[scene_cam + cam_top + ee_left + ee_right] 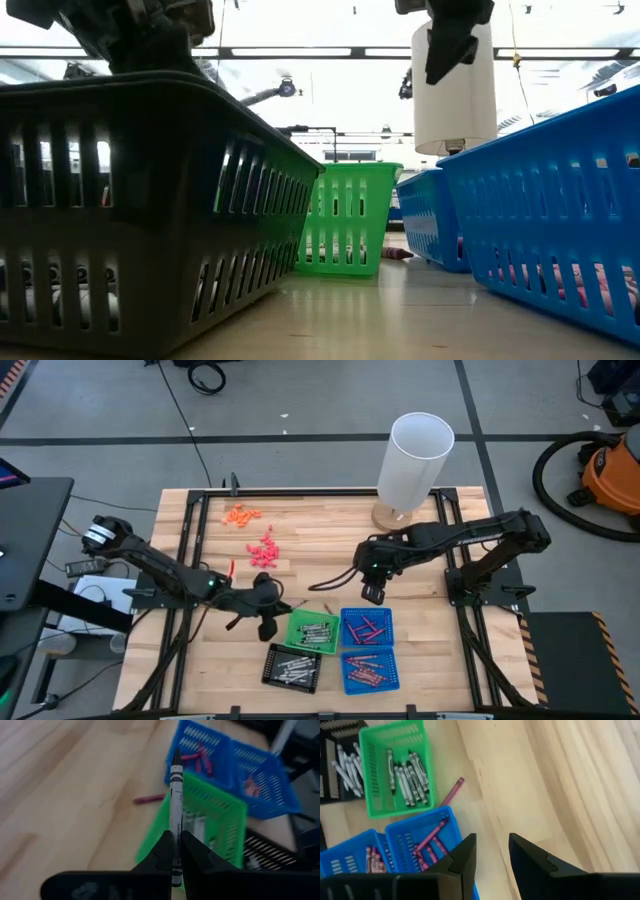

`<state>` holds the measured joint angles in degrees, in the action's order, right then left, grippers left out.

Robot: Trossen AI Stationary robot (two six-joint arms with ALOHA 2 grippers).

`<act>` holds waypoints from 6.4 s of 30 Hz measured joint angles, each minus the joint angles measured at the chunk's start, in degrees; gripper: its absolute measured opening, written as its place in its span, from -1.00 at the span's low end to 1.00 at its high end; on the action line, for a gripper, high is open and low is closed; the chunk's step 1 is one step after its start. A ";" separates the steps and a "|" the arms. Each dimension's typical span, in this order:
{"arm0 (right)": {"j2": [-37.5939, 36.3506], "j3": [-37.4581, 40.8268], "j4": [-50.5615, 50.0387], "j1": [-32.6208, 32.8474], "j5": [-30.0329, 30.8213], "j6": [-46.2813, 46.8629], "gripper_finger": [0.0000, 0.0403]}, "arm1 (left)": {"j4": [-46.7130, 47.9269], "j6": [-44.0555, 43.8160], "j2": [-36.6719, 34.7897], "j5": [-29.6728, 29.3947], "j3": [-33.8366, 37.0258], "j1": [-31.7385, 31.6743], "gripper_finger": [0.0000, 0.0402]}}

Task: Sort crayons
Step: Put the black crayon into the green bin, then put the violet crayon into the top blue bin

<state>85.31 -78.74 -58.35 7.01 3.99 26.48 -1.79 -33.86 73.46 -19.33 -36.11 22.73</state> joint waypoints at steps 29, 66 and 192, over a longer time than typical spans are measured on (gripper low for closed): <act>-0.12 -0.02 3.67 1.76 0.89 2.06 -0.39 | 5.52 5.22 20.61 6.21 -17.04 0.80 -0.38; -9.52 -0.04 -2.93 4.28 4.91 7.15 -0.39 | 5.25 41.92 32.13 39.27 -23.54 -24.88 -0.29; -9.09 19.55 27.80 -4.44 12.87 12.96 -0.42 | 5.18 18.11 -1.25 20.04 -7.29 -20.38 -0.92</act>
<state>76.21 -59.19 -30.55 2.57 16.86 39.44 3.40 -15.75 72.21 0.70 -43.40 2.35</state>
